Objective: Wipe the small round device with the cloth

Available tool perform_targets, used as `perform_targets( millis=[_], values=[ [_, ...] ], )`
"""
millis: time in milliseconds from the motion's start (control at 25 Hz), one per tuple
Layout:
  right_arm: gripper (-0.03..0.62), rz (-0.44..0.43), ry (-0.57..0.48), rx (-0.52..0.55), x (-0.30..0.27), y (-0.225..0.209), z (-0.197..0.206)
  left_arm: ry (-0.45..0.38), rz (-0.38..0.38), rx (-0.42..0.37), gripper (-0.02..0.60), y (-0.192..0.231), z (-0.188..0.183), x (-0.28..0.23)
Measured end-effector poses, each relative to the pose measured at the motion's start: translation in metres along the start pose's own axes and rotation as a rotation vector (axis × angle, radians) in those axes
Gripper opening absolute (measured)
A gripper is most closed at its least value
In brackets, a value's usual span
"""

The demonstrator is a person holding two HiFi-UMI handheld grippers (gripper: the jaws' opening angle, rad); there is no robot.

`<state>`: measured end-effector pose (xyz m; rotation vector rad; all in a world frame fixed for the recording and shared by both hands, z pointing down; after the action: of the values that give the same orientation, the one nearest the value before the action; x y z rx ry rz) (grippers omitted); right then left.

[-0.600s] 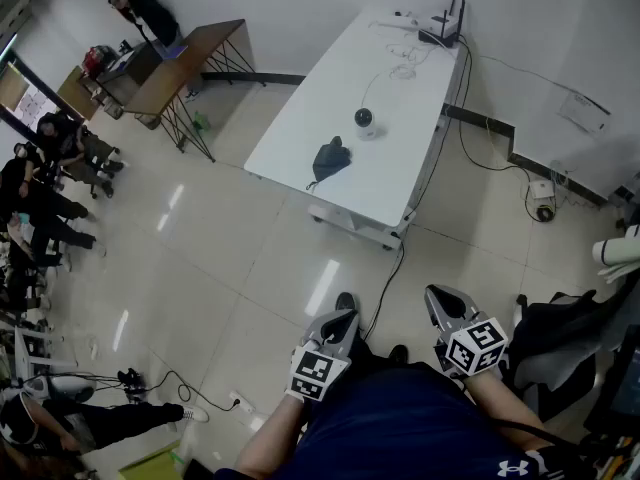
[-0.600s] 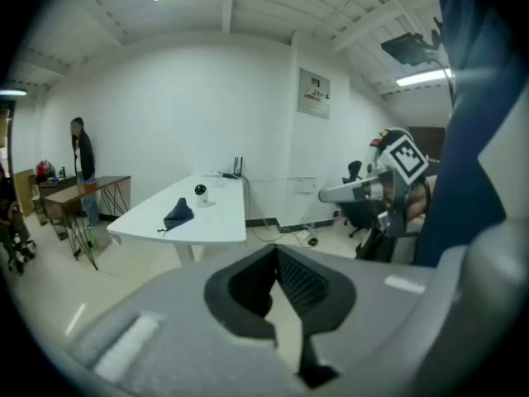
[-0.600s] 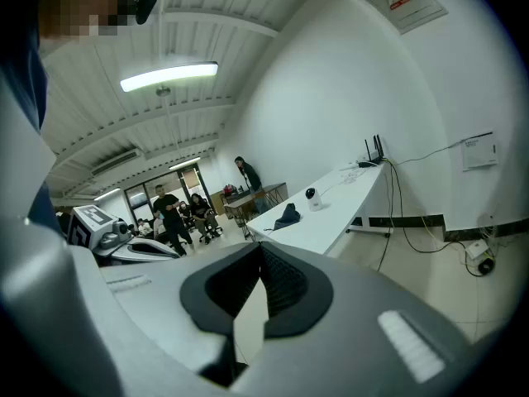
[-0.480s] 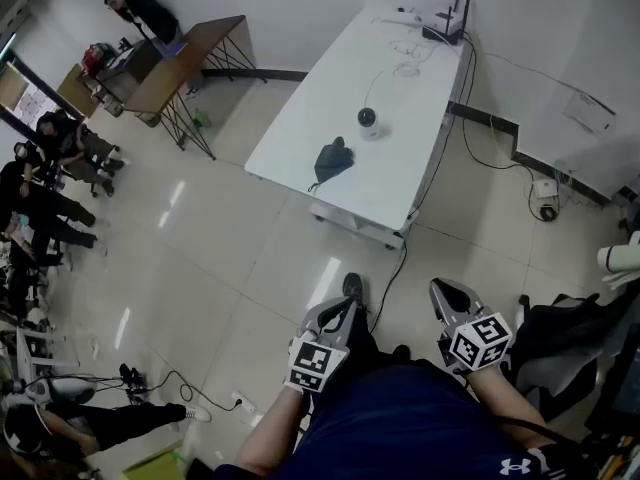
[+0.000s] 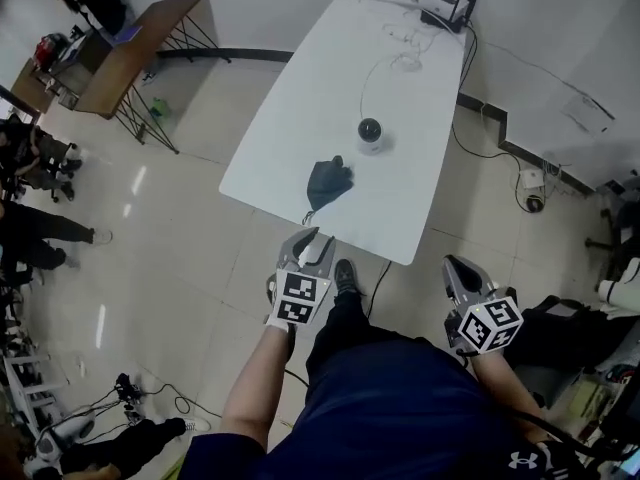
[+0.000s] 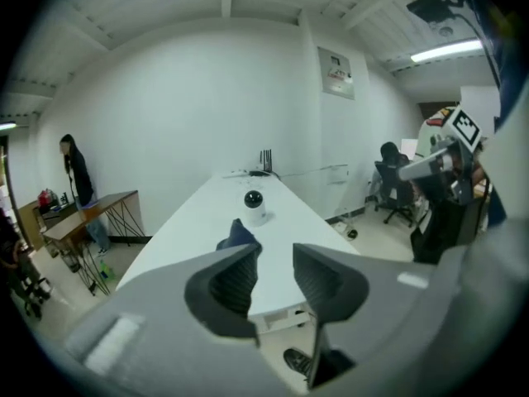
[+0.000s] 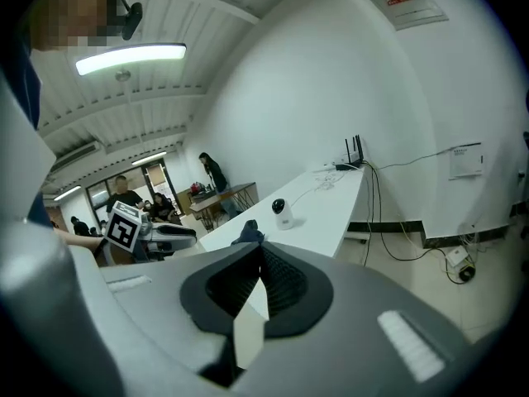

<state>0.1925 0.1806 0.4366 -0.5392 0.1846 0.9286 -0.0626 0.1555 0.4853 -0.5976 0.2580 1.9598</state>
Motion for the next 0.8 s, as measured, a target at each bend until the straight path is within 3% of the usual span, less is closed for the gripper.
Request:
perform_targets(
  millis=[120, 280, 560, 680, 800],
  values=[
    [0.009, 0.034, 0.010, 0.008, -0.038, 0.003, -0.023, 0.070, 0.038, -0.098, 0.140, 0.034, 0.007, -0.049],
    [0.009, 0.047, 0.024, 0.021, -0.080, 0.009, -0.048, 0.173, 0.100, -0.316, 0.215, 0.062, 0.020, -0.111],
    [0.009, 0.027, 0.063, 0.020, -0.122, 0.015, -0.059, 0.289, 0.296, -0.669, 0.255, 0.060, 0.044, -0.181],
    [0.009, -0.001, 0.078, 0.023, -0.137, 0.013, -0.061, 0.307, 0.351, -0.723, 0.222, 0.054, 0.052, -0.195],
    [0.009, -0.037, 0.090, 0.040, -0.152, 0.007, -0.065, 0.281, 0.352, -0.639, 0.167, 0.053, 0.041, -0.198]
  ],
)
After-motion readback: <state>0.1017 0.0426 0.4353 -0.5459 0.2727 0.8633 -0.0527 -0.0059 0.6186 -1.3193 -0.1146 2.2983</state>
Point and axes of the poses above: the fingertips, and each gripper's own axes: x backward along the fingers, y to its left, z out of its underside, the point moved 1 cm from there along x, backward along the fingers, and after that the axes turned 1 degree about -x, right-handed, at the moved point
